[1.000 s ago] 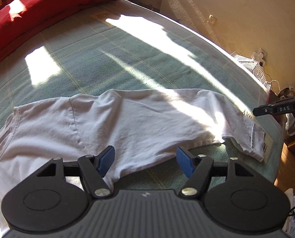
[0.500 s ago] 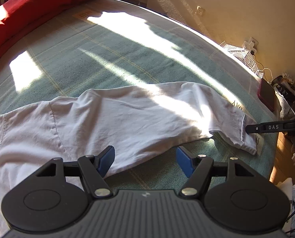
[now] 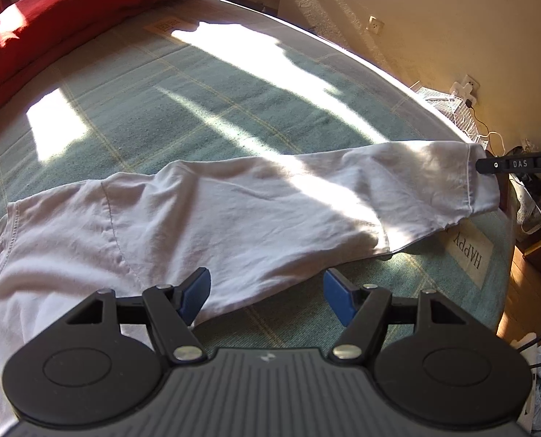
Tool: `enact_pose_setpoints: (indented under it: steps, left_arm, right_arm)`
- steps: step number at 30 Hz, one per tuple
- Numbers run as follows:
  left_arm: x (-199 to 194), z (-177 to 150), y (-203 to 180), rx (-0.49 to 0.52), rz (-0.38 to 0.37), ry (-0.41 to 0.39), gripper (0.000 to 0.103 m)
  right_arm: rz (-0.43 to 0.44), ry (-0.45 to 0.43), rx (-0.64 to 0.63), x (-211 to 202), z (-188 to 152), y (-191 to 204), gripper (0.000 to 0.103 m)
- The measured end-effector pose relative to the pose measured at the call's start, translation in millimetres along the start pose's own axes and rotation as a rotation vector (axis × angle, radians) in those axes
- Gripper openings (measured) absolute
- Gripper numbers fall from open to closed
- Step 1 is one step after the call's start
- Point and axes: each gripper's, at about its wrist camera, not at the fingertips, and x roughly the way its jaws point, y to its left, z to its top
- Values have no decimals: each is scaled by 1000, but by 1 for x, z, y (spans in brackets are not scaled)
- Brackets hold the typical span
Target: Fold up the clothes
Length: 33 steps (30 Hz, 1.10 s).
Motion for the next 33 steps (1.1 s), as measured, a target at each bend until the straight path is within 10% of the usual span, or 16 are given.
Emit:
enact_pose_setpoints:
  steps: [15,28,33]
  left_arm:
    - [-6,0,15,-20,19,-16,69]
    - [-2,-6,39,-69,94,2,69]
    - [-2,-14,51,-103,105,6,69]
  right_arm:
    - [-209,58,-113,24,24,4,15]
    - [444,59,-217,56,21,157,23]
    - [375,78,-237,71,13,159,25]
